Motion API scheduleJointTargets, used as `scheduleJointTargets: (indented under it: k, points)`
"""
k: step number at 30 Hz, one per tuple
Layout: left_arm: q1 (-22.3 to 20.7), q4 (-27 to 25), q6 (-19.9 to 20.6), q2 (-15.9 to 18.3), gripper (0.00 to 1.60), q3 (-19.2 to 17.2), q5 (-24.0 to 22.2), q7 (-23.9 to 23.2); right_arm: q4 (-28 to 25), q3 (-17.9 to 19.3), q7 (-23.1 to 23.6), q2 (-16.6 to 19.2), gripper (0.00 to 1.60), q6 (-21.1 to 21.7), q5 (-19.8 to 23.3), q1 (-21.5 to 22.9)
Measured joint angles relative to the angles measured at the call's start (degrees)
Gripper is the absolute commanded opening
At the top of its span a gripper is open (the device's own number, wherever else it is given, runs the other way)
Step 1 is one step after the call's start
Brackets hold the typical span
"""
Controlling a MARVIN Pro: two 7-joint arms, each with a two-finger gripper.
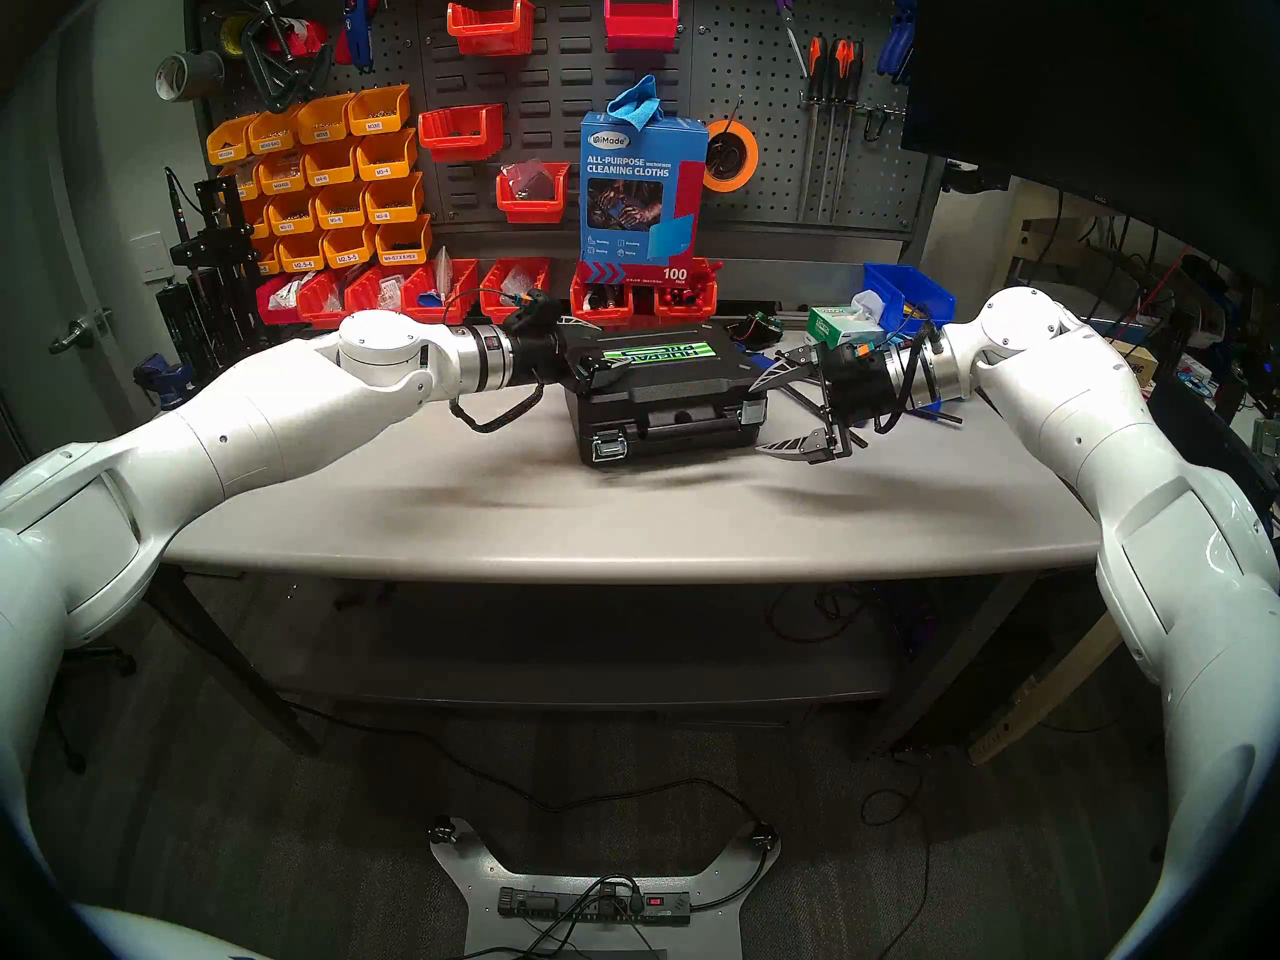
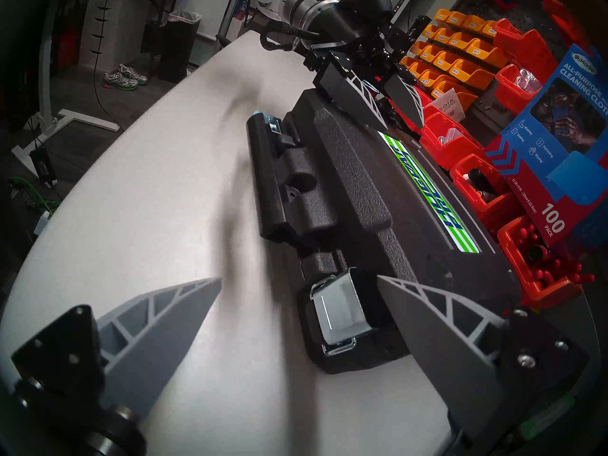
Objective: Open the tool box
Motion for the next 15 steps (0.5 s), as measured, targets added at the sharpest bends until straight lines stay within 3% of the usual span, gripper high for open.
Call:
scheduleJointTargets:
  k: [15]
  points:
    - [-0.1,0.0,0.0,0.2,1.60,0.3,-0.2,0.1,-2.8,-3.9,-1.0,1.5,1.60,-0.6,2.6,-0.2]
